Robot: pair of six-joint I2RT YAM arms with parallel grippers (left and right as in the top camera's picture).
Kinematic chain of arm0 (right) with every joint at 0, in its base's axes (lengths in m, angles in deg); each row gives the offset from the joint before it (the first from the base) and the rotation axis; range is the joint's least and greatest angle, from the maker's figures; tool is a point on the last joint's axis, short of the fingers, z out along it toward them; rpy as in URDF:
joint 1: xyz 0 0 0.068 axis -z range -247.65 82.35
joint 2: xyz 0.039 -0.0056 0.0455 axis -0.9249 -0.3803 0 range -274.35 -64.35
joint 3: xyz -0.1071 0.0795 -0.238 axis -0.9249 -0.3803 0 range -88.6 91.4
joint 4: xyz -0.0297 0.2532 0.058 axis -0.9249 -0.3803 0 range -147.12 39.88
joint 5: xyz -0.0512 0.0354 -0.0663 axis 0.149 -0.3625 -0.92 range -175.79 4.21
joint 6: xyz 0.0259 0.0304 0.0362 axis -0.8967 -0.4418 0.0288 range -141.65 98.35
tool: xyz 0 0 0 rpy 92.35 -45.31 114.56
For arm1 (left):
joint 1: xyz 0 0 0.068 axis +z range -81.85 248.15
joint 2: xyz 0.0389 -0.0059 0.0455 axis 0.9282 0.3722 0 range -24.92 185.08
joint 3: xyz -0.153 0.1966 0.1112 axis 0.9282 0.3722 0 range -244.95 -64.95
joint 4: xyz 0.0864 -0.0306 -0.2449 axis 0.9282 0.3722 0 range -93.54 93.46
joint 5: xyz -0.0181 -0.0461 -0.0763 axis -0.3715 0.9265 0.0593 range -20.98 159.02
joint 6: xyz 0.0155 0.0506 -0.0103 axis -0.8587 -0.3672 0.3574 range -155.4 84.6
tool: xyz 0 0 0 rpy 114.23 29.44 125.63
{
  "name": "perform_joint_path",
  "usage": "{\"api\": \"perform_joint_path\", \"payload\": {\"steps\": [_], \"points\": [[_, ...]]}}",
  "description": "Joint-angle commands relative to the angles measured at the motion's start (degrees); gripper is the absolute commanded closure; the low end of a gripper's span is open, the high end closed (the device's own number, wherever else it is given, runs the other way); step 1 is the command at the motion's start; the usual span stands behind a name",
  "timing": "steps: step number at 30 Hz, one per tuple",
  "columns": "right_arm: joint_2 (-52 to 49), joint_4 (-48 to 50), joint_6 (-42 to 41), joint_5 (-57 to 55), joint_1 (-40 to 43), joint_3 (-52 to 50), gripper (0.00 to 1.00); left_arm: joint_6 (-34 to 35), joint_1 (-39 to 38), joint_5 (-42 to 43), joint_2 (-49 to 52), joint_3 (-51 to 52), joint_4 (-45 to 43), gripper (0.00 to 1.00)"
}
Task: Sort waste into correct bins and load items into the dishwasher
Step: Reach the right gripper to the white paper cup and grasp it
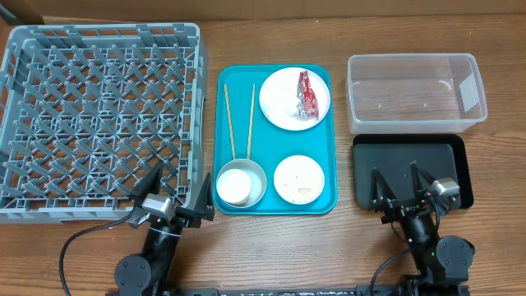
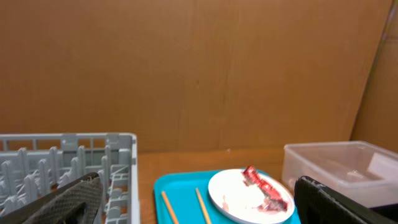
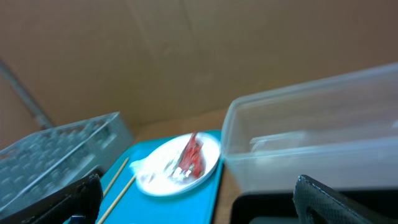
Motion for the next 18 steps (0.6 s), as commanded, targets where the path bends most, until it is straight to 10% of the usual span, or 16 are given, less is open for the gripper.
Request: {"api": "perform_joint_path", "payload": {"steps": [1,18], "points": [[0.13,-4.44,-2.29,3.56,0.44,8.07,0.00,2.47,0.26,1.73,2.32,-8.35,4.39,0.00],[-45.24,-62.34,0.02,3.56,0.42,74.25,0.00,-9.01,0.26,8.50,57.46,-80.00,67.76,0.00]]}}
